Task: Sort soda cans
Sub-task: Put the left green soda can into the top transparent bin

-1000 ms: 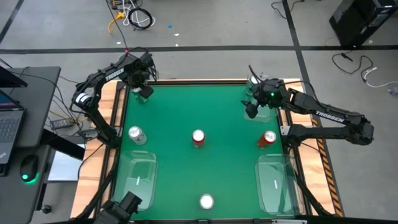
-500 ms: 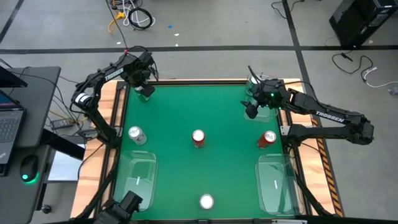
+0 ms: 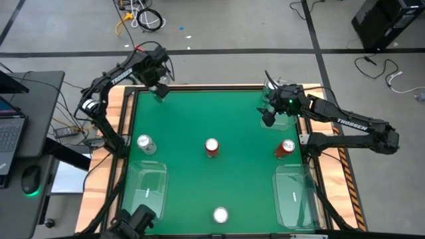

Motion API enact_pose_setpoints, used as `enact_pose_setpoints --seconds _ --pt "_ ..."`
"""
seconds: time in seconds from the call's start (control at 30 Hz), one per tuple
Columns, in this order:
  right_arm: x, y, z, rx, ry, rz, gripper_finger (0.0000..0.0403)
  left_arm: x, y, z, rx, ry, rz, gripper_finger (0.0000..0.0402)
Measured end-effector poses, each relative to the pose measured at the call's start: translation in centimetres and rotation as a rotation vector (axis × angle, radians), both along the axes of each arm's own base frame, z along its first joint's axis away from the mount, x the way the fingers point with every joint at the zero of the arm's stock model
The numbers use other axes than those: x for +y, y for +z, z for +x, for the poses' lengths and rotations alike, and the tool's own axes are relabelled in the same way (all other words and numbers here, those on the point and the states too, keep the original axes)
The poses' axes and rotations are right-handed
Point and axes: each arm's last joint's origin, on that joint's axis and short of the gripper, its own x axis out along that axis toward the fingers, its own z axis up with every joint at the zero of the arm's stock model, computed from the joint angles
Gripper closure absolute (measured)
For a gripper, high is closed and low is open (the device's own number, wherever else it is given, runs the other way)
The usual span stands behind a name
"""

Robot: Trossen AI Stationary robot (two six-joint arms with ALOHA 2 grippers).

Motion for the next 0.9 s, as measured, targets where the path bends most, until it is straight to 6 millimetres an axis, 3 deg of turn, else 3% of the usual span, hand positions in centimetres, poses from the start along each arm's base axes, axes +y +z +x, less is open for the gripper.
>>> enact_pose_setpoints --seconds 0.33,0.63,0.9 --pt "0.4 0.8 0.4 -0.035 0.024 -0.012 0.0053 -3.6 4.0 6.2 -0.171 -0.189 0.085 0.0086" --pt "1.5 4.2 0.7 -0.130 0.067 -0.016 0.0053 -5.5 2.7 13.7 -0.278 -0.367 0.087 0.0086" --pt "2.1 4.5 0.8 -0.136 0.080 0.024 0.0053 -7.1 1.4 20.7 -0.287 -0.548 0.092 0.0086"
